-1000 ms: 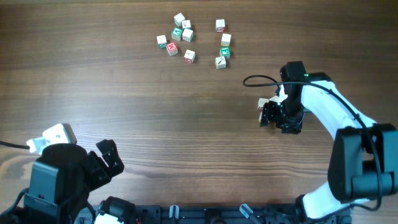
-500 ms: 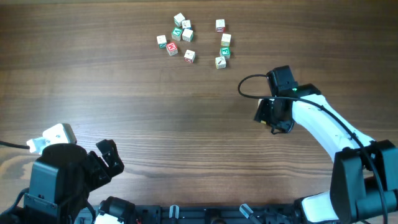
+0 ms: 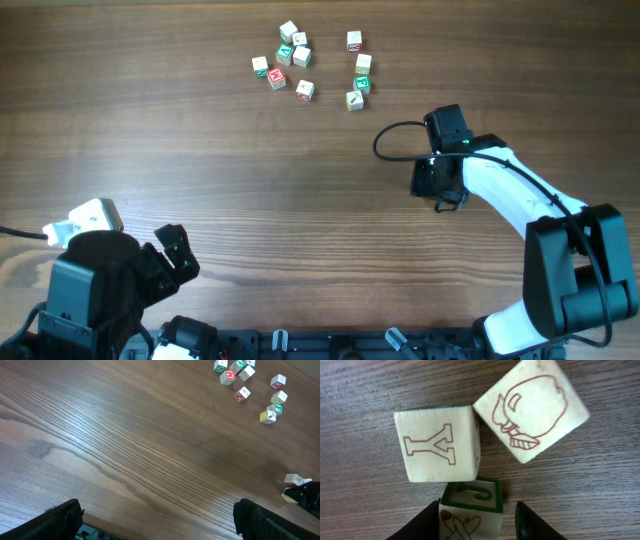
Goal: Form a circle
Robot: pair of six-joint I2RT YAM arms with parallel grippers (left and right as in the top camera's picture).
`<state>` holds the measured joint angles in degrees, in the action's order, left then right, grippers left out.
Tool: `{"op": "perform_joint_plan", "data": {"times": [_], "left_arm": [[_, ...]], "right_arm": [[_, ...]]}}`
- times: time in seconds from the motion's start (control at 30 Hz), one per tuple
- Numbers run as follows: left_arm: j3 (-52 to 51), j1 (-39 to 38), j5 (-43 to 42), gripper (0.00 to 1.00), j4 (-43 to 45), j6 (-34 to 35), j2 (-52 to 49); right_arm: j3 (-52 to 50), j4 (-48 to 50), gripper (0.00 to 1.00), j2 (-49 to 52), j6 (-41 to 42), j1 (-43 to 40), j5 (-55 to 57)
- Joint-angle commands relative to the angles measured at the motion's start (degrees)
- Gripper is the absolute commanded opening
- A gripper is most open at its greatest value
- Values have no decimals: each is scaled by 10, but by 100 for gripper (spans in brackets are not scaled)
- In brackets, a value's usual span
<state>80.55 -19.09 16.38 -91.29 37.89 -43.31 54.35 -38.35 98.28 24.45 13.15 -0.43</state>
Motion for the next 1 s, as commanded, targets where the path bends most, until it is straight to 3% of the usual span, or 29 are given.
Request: {"op": "perform_joint_plan", "data": {"times": [0.0, 0.13, 0.5, 0.67, 0.8, 0.97], "left_arm": [[0, 3, -3, 100, 1, 7, -1], [0, 3, -3, 100, 1, 7, -1], [0, 3, -3, 100, 1, 7, -1], [0, 3, -3, 100, 1, 7, -1], [0, 3, -3, 100, 1, 7, -1], [0, 3, -3, 100, 1, 7, -1]], "right_arm": [[-5, 4, 39, 6, -19, 2, -11], [-5, -1, 28, 6, -26, 2, -9], [-5, -22, 28, 6, -82, 0, 86], [-5, -11, 27, 6, -84, -45, 94], [-5, 9, 27, 6, -163, -67, 2], [-5, -9, 25, 6, -220, -67, -26]]}}
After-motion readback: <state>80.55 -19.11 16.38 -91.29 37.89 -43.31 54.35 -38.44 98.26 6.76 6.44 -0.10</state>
